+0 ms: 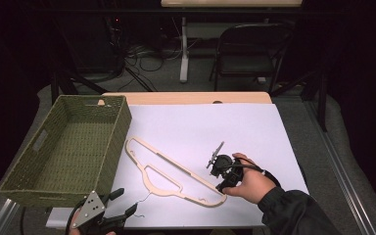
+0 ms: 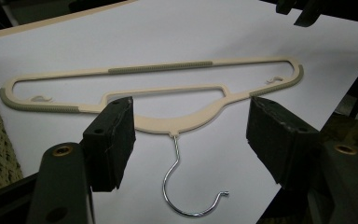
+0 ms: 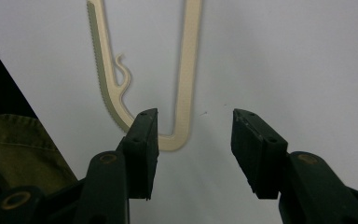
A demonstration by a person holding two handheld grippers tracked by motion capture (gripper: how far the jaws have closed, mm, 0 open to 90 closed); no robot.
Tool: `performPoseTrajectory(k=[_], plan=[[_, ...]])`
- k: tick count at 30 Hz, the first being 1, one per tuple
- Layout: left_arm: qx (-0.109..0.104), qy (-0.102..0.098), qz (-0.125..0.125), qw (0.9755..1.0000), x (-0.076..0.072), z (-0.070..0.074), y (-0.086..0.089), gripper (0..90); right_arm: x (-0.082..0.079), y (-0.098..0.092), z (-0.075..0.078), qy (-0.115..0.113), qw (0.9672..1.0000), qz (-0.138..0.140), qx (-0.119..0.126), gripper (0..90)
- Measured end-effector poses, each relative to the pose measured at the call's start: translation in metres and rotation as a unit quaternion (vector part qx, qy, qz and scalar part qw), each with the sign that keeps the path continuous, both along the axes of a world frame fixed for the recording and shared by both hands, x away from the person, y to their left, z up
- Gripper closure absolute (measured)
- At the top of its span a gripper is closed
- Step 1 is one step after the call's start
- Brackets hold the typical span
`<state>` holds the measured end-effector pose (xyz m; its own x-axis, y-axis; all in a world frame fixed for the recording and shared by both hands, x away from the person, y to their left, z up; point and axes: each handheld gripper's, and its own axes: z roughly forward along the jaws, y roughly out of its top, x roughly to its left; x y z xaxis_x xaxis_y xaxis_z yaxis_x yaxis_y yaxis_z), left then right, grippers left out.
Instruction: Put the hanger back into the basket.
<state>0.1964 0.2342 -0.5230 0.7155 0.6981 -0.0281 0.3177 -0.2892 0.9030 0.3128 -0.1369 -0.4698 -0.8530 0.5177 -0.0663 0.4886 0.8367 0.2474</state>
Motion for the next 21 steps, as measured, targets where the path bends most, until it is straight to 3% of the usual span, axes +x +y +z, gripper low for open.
performPoseTrajectory(k=[2, 4, 8, 15, 21], plan=[[0.001, 0.0, 0.0, 1.0, 0.0, 0.0, 0.0, 32.8, 0.001, 0.001, -0.002, 0.003, 1.0, 0.002, 0.004, 51.1], [0.001, 0.001, 0.0, 1.0, 0.0, 0.0, 0.0, 33.0, 0.003, 0.003, -0.004, 0.007, 0.9998, 0.007, -0.018, 51.3], [0.001, 0.001, -0.002, 1.0, 0.0, 0.0, 0.0, 33.1, 0.004, 0.009, -0.011, 0.014, 0.9993, 0.01, -0.033, 51.8], [0.002, 0.0, -0.002, 1.0, 0.0, 0.0, 0.0, 33.4, 0.004, 0.021, -0.013, 0.022, 0.9986, 0.024, -0.041, 56.0], [0.003, 0.0, -0.002, 1.0, 0.0, 0.0, 0.0, 33.6, 0.0, 0.039, -0.014, 0.015, 0.9984, 0.044, -0.03, 60.3]])
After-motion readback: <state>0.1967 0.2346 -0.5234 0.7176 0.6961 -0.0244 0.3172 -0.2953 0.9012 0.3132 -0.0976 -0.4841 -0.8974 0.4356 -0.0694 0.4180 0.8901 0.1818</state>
